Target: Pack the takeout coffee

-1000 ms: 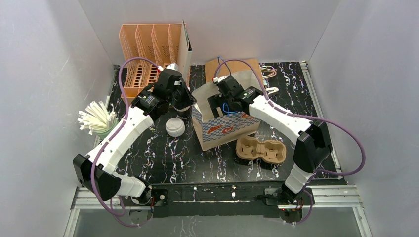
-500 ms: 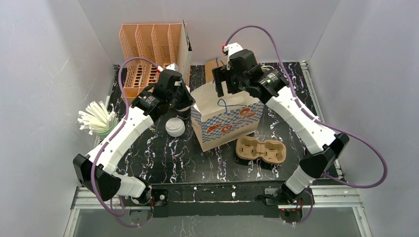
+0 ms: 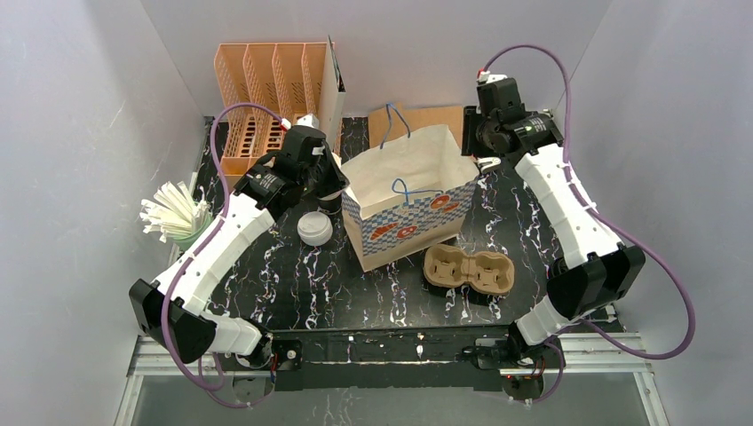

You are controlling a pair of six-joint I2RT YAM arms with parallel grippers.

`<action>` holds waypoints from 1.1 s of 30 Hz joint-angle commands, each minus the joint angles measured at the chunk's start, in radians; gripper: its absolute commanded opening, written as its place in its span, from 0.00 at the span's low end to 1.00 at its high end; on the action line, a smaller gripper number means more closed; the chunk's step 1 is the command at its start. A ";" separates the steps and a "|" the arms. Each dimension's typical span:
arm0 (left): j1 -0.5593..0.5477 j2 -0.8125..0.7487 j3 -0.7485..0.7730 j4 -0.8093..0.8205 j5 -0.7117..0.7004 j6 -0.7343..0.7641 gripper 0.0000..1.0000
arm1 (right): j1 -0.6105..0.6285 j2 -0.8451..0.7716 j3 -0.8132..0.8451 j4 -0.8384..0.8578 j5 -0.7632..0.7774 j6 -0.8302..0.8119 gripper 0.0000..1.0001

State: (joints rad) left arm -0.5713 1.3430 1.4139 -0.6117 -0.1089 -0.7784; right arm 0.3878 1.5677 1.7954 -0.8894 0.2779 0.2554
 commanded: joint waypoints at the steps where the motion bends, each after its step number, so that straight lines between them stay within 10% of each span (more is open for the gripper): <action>1: 0.005 -0.051 -0.008 -0.028 -0.025 0.019 0.00 | 0.008 -0.028 -0.056 0.052 -0.024 0.008 0.42; 5: 0.005 -0.054 -0.007 -0.034 -0.027 0.020 0.00 | 0.009 0.000 -0.026 0.074 -0.063 -0.013 0.31; 10: 0.005 -0.047 -0.005 -0.041 -0.035 0.025 0.01 | 0.009 0.039 0.050 0.056 -0.077 -0.020 0.51; 24: 0.005 -0.042 -0.008 -0.032 -0.028 0.026 0.01 | 0.009 -0.023 0.006 0.063 -0.240 -0.093 0.52; 33: 0.005 -0.041 -0.011 -0.028 -0.017 0.022 0.01 | 0.009 0.027 0.011 0.058 -0.175 -0.073 0.38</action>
State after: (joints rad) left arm -0.5713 1.3293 1.4136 -0.6353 -0.1230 -0.7654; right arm 0.3946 1.5806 1.7943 -0.8589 0.0704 0.1772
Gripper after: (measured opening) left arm 0.011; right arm 0.419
